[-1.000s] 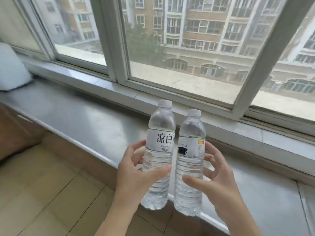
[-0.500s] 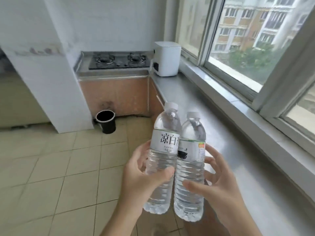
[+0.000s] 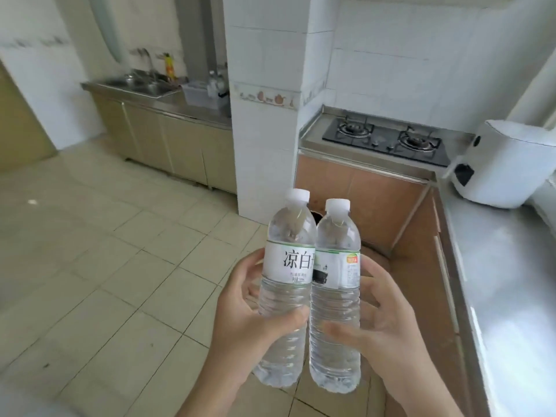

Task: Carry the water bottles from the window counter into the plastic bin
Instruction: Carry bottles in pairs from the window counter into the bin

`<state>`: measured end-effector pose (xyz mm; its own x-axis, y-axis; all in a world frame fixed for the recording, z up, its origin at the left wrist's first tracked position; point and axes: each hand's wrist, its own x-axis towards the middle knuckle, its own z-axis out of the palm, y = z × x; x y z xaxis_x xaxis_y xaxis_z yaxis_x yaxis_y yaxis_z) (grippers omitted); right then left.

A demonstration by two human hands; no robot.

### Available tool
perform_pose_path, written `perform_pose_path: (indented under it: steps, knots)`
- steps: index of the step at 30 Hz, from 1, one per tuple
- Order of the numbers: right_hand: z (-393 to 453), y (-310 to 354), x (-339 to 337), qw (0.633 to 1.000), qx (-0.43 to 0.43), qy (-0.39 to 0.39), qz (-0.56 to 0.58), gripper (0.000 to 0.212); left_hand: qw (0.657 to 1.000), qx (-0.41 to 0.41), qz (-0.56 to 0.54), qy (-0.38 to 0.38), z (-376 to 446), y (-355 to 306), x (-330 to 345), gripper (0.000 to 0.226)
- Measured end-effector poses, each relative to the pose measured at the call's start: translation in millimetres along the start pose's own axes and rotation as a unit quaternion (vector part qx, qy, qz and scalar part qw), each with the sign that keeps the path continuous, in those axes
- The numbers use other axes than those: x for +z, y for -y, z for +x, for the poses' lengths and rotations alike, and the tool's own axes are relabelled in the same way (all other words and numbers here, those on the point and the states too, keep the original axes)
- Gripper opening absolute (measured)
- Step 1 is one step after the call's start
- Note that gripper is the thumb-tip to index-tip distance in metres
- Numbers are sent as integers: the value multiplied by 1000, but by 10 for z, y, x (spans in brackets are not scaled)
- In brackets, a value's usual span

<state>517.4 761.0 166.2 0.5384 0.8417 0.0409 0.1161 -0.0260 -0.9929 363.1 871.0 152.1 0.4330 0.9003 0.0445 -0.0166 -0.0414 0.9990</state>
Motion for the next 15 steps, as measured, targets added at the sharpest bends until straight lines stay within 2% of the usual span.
perform_pose_path:
  steps: [7,15]
  knots:
    - [1216,-67,663,996,-8,84,-9,92,994,1,13,-106,1002,136,-558,86]
    - [2604,-30,1632,998,-9,64,-9,89,993,2,13,-118,2473,246,-1384,86]
